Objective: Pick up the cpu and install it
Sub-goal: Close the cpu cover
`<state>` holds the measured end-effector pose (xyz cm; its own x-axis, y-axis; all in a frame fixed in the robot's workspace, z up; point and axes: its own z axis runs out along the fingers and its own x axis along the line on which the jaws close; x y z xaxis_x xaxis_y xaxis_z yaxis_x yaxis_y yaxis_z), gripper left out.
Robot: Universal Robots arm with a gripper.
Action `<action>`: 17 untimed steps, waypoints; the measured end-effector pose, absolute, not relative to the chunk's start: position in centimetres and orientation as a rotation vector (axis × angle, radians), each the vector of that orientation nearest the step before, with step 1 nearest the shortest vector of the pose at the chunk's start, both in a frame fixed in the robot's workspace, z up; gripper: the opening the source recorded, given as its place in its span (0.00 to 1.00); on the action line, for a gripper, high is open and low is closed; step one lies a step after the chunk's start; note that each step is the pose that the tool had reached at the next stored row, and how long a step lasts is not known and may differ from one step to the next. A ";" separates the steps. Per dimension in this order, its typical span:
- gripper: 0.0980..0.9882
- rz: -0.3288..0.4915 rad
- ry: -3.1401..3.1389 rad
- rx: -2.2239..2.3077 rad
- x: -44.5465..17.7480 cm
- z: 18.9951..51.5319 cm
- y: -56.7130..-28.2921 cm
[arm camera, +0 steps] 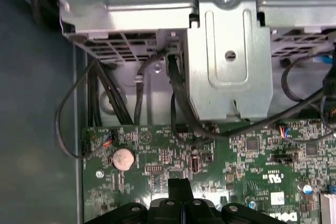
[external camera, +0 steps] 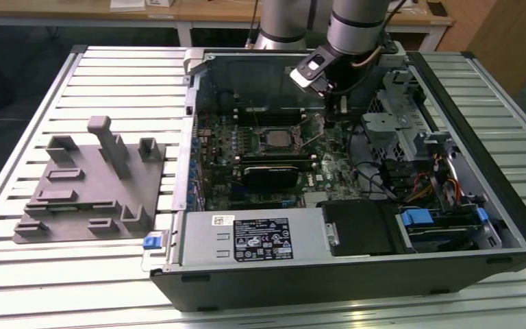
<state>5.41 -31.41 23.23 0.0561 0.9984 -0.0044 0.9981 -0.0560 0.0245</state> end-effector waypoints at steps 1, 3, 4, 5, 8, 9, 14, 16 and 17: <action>0.01 0.021 2.144 2.268 5.2 23.2 -31.4; 0.01 0.021 2.144 2.268 4.9 23.2 -31.4; 0.01 0.021 2.144 2.268 4.7 23.2 -31.4; 0.01 0.021 2.144 2.268 4.4 23.2 -31.4; 0.01 0.021 2.144 2.268 3.8 23.2 -31.4; 0.01 0.021 2.144 2.268 3.6 23.2 -31.4; 0.01 0.021 2.144 2.268 2.6 23.2 -31.4; 0.01 0.021 2.144 2.268 2.2 23.2 -31.4; 0.01 0.021 2.144 2.268 2.0 23.2 -31.4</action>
